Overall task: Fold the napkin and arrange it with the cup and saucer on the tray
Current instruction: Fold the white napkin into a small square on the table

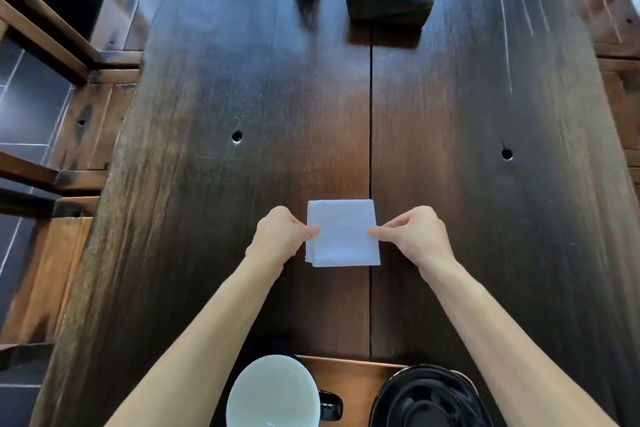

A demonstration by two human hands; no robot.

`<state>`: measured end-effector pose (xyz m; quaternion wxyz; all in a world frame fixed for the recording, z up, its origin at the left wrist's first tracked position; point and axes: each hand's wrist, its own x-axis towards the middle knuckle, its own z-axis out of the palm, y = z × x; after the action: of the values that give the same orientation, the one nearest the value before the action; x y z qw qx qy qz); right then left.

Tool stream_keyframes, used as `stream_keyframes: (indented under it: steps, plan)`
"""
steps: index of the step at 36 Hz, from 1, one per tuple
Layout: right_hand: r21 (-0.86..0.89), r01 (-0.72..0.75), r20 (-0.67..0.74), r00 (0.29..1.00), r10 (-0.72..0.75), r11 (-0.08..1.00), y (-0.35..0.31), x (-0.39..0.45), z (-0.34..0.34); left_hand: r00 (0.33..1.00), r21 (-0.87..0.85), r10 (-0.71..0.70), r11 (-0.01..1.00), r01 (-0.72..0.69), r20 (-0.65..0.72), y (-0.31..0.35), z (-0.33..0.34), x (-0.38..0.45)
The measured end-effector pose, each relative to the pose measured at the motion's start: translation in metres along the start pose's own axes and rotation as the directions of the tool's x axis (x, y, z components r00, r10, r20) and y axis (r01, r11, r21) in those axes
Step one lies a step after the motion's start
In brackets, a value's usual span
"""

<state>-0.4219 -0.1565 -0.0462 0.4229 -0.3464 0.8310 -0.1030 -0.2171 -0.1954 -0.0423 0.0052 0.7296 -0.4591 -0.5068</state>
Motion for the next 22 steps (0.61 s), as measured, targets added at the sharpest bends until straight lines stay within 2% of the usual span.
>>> stream_keyframes:
  steps: [10, 22]
  plan:
    - [-0.032, -0.069, -0.010, 0.998, 0.069, 0.997, -0.006, 0.002, 0.003, 0.999, -0.121, -0.041, 0.992, 0.042, 0.005, -0.001, 0.007, 0.011]
    - [0.069, -0.018, -0.007, 1.000, 0.018, 0.997, -0.003, -0.005, 0.008, 0.997, -0.164, 0.036, 0.986, -0.023, 0.074, -0.003, 0.004, 0.000]
